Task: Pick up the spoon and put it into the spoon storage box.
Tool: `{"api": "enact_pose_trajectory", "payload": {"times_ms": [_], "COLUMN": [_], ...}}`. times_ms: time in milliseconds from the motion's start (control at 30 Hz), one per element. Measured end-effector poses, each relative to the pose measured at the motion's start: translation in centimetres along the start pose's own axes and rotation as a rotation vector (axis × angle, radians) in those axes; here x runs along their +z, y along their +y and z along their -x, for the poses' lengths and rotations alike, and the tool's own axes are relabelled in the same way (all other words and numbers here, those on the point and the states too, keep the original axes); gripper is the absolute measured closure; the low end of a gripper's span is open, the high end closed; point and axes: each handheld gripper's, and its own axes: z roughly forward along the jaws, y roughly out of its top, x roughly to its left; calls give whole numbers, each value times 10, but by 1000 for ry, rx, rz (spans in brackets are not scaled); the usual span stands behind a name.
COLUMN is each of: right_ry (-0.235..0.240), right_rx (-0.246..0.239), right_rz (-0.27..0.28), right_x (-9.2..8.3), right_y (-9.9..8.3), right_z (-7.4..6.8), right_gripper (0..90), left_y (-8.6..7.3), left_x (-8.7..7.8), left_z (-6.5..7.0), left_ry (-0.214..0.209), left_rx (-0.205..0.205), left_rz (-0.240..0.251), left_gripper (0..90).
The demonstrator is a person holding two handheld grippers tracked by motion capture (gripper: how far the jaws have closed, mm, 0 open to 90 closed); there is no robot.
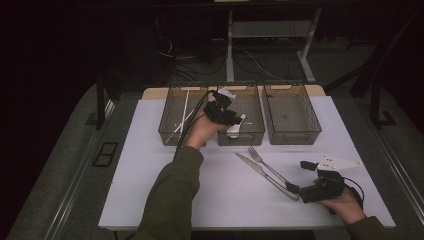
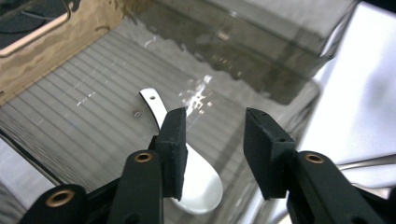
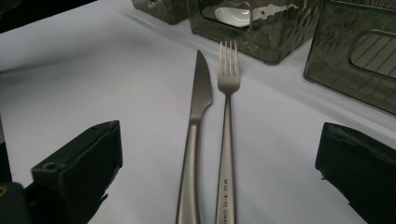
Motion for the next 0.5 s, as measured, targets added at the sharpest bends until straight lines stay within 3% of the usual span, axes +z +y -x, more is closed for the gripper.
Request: {"api": "enact_pose_trajectory", "payload": {"times_ms": [133,333,500], "right_ry": [-1,-4,-5], "right_rx": [0,4,3], "right_rz": [-1,-6,-9], "right_x": [0,0,0], "right_y": [0,0,0], "right_z": [0,0,0], "right_gripper": [5,5,5], "left_y": [-4,-11,-21], "left_x": [-14,-30,-45], "left_z": [7,20,34], "left_ry": [-27,-48,-40], "left_rx": [15,43,56], "left_rz": [53,90,117], "left_gripper": [518,464,431]}}
